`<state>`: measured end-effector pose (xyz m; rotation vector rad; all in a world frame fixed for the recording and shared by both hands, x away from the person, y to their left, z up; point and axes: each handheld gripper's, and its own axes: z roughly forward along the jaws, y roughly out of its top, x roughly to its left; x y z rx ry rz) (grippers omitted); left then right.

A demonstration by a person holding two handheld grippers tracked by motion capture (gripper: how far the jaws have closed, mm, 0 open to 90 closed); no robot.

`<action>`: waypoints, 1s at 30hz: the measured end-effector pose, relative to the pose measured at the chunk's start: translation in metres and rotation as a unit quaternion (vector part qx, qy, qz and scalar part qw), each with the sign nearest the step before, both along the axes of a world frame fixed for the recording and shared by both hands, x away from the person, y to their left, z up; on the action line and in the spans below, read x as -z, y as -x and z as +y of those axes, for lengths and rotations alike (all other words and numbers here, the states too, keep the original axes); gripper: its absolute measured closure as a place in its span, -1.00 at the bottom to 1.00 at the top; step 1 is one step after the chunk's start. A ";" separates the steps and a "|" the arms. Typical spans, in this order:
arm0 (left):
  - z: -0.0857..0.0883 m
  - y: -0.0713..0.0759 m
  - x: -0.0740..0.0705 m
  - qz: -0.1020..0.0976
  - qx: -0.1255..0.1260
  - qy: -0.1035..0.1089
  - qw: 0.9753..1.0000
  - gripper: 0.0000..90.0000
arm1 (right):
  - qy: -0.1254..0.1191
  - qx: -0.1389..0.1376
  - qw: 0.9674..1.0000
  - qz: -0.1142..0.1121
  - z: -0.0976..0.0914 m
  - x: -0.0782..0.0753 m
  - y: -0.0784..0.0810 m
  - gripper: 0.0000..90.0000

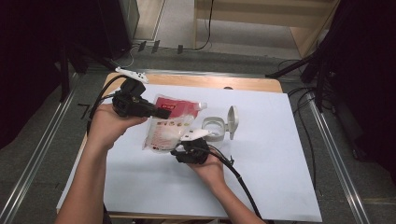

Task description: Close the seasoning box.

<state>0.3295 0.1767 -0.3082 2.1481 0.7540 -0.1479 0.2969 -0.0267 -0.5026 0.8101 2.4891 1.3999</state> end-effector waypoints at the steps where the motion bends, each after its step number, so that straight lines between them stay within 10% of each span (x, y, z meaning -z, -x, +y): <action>1: 0.000 0.000 0.001 0.004 -0.004 0.000 1.000 1.00 | 0.003 -0.004 1.000 -0.013 0.001 0.000 0.002 0.15; 14: -0.006 -0.006 0.010 0.011 -0.015 0.014 1.000 1.00 | -0.008 -0.036 0.999 -0.013 0.004 -0.004 0.012 0.35; 30: -0.029 -0.012 0.034 0.015 0.000 -0.039 0.999 0.87 | -0.059 -0.043 0.997 0.040 0.001 -0.014 0.025 0.42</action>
